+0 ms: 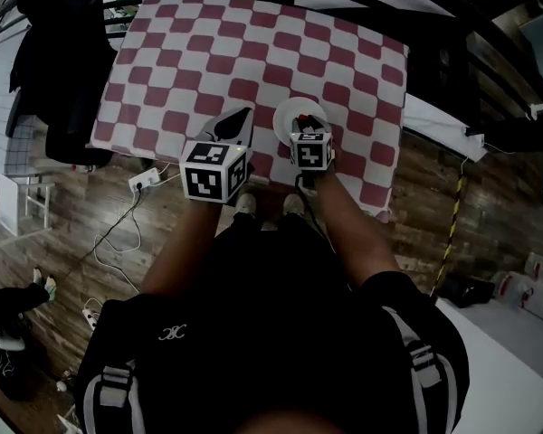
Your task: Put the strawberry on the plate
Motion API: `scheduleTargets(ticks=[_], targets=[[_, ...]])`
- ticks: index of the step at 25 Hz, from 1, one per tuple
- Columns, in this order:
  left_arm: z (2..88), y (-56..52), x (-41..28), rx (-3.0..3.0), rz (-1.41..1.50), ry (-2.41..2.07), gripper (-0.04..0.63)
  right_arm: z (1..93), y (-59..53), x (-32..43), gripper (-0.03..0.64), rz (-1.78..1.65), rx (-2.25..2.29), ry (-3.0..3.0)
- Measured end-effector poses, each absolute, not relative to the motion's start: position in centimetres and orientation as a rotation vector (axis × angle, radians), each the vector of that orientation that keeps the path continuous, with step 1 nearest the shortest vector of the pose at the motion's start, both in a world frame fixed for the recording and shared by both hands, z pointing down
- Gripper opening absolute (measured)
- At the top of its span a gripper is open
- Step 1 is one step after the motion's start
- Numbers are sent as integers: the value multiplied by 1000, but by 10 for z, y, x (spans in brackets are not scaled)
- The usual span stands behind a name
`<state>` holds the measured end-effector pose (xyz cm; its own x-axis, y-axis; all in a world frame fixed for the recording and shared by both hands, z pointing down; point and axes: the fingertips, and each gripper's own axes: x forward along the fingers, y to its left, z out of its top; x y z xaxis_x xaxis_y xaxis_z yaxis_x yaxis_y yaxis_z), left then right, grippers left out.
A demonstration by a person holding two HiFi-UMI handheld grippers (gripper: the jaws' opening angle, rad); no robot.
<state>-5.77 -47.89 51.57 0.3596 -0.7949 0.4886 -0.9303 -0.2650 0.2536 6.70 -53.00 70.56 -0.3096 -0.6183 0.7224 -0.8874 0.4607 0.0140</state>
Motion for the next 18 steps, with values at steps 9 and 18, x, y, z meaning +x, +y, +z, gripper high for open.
scheduleTargets(ticks=[9, 18], targets=[[514, -475, -56, 2130, 364, -1504, -9, 707, -530, 55, 228, 364, 1175, -2091], [504, -491, -45, 2174, 344, -1496, -9, 644, -535, 68, 78, 361, 1338, -2206]])
